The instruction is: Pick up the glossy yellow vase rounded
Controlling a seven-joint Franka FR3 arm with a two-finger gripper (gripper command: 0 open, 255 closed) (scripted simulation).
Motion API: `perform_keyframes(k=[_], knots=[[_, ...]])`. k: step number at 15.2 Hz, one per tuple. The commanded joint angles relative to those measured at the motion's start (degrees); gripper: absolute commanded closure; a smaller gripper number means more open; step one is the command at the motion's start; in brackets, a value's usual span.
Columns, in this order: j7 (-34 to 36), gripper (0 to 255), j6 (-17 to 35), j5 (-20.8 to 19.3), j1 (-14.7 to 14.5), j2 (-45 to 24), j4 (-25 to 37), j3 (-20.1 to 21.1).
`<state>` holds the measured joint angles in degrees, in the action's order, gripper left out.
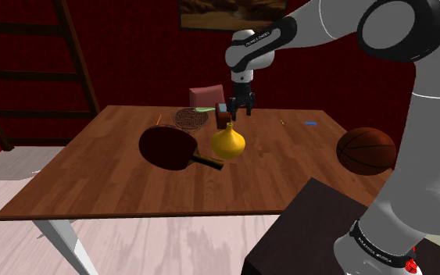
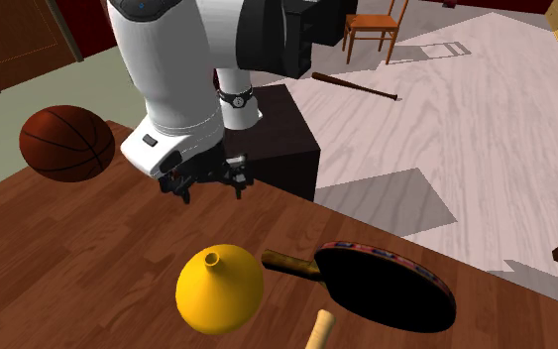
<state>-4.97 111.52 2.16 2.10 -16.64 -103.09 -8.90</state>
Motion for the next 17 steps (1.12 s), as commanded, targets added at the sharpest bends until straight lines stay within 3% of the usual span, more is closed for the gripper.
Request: perform_keyframes(k=[1,7,17], knots=[[-0.39,0,-0.37,0.73,0.47,-4.60,4.99,0.07],[-1.12,0,-3.29,2.66,2.48,-19.73,23.18,0.61],[-1.30,0,1.13,2.98,2.56,-22.13,21.15,0.85]])
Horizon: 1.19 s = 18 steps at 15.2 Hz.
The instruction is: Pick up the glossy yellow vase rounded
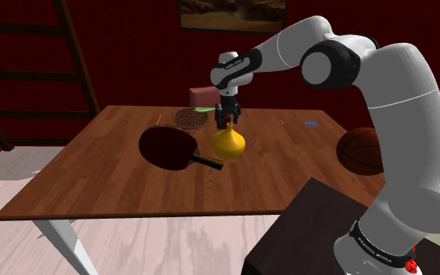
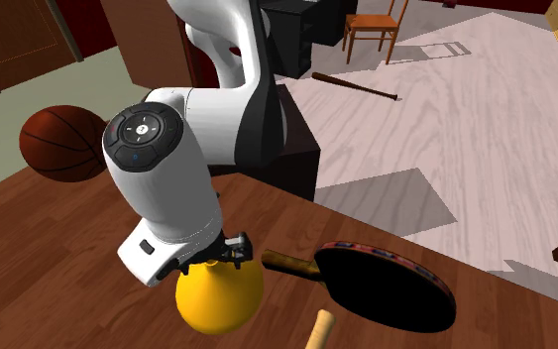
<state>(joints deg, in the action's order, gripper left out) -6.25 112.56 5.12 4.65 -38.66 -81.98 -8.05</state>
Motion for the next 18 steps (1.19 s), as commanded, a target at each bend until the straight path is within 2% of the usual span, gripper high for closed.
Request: perform_keyframes(k=[1,10,18], knots=[[-0.02,255,0.08,0.01,0.03,-0.13,0.07,0.00],[-0.01,255,0.09,0.01,0.02,-0.11,0.05,0.00],[0.18,255,-4.59,-0.34,-0.05,2.42,2.22,-0.22]])
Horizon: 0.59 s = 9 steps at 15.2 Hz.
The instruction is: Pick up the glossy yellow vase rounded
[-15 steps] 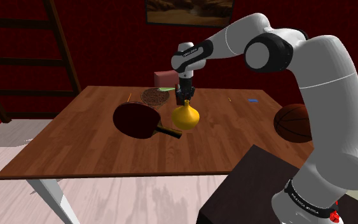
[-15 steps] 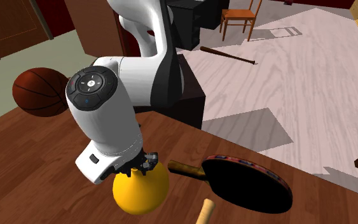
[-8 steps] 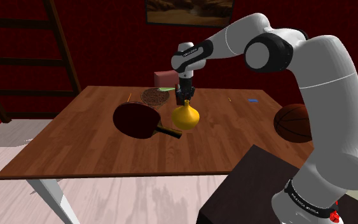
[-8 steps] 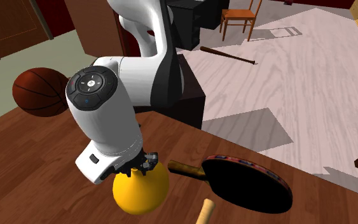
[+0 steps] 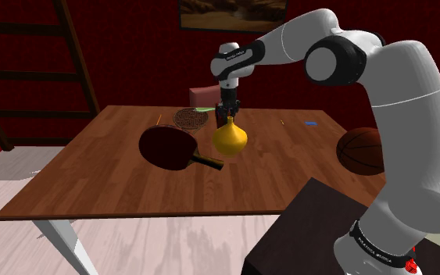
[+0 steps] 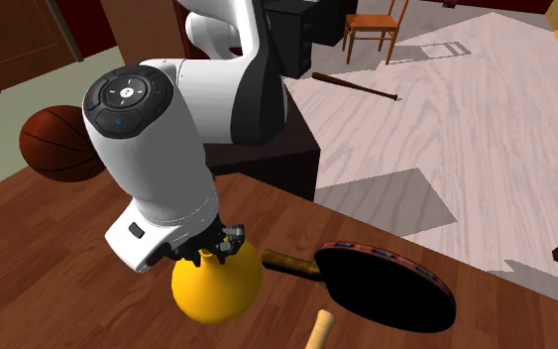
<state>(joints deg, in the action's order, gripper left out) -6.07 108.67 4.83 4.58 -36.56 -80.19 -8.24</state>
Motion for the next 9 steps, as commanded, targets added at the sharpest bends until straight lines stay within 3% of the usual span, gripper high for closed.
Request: perform_keyframes(k=[1,9], knots=[[0.01,255,-1.31,-0.09,0.02,0.59,0.77,-0.06],[0.15,255,-5.22,-0.30,0.04,1.99,3.29,-0.19]])
